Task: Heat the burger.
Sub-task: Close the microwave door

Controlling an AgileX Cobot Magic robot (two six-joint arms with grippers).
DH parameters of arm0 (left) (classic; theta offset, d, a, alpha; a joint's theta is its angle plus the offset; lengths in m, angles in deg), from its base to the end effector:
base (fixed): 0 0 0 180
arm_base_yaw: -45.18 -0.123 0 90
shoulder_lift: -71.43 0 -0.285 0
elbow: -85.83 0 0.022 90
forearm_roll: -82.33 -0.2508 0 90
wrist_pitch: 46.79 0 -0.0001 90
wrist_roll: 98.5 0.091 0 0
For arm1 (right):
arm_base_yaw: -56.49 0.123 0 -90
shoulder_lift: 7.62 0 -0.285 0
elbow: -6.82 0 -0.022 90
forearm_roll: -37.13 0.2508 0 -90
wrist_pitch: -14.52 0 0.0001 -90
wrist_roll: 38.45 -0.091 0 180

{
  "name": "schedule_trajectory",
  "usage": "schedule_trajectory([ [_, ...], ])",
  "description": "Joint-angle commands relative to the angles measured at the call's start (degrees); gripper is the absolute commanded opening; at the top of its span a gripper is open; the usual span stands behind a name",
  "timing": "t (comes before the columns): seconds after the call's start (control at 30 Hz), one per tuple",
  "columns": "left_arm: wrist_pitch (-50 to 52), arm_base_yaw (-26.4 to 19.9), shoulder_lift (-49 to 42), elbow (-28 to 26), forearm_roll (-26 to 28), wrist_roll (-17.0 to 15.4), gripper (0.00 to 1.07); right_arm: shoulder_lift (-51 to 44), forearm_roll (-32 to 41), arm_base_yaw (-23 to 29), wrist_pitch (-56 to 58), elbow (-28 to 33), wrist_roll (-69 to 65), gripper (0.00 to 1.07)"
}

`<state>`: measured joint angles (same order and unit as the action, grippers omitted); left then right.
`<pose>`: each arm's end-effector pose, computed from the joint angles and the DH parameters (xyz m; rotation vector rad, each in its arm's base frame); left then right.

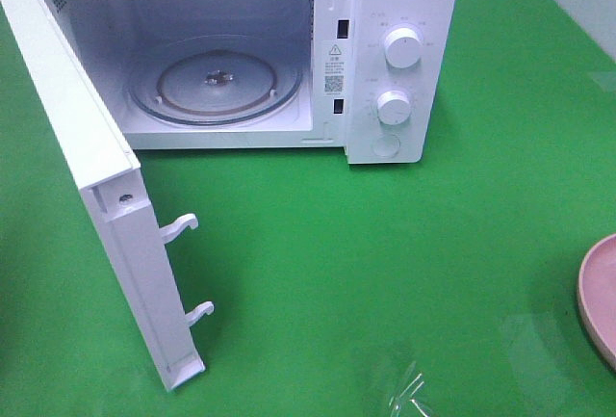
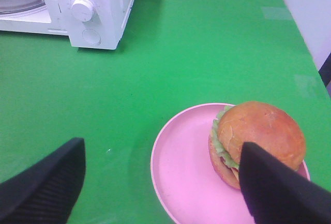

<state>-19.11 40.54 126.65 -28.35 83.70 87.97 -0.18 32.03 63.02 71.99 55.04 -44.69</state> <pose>0.1539 0.0135 0.2412 0.0002 1.6314 0.1417 -0.0036 -0.0073 0.2840 -0.0033 1.9717 0.0402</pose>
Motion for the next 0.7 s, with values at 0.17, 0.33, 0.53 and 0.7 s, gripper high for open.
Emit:
schedule_trajectory([
  [0.17, 10.2, 0.3, 9.1, 0.2, -9.5, -8.9, 0.0, -1.3, 0.1, -0.4, -0.1, 0.0, 0.5, 0.76],
  [0.33, 19.1, 0.3, 17.4, 0.2, -15.8, -12.2, 0.0, -1.3, 0.1, -0.4, -0.1, 0.0, 0.5, 0.76],
  [0.53, 23.4, 0.3, 27.0, -2.5, -22.1, -18.1, 0.0, -1.3, 0.1, -0.4, -0.1, 0.0, 0.5, 0.76],
  [0.7, 24.8, 1.1, 29.2, -3.2, -22.0, -18.8, 0.0, -1.3, 0.1, -0.4, -0.1, 0.0, 0.5, 0.76],
])
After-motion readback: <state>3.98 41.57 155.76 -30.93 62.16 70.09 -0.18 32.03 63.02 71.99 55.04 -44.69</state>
